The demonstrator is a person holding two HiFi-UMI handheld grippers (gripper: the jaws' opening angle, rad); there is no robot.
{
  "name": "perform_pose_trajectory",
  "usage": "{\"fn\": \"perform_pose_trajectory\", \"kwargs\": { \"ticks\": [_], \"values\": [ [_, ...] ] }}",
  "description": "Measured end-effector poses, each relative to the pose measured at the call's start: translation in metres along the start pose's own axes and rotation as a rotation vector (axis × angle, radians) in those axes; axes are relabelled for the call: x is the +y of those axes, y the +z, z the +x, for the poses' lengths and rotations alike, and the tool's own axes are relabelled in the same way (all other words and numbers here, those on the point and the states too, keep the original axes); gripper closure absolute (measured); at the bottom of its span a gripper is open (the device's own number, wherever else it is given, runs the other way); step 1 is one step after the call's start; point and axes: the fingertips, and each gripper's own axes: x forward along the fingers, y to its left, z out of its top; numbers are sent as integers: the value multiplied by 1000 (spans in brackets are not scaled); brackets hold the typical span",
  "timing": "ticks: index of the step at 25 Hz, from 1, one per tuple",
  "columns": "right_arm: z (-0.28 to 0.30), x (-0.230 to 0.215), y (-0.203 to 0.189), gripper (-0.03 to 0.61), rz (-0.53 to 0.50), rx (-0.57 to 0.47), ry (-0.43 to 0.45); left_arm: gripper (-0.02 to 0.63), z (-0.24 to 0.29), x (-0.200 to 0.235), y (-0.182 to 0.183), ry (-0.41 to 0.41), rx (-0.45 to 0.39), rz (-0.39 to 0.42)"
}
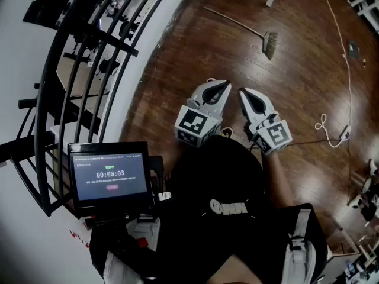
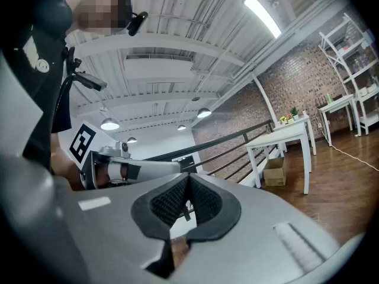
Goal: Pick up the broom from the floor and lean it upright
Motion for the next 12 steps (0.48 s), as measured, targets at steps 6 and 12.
{"fn": "perform_pose_trajectory", "kwargs": {
  "ticks": [6,12],
  "values": [
    [47,-53,7,575,48,29,6,595,43,55,2,30,28,-75],
    [94,-97,28,575,33,71,-16,595,82,106,21,20,49,-116]
  ]
}}
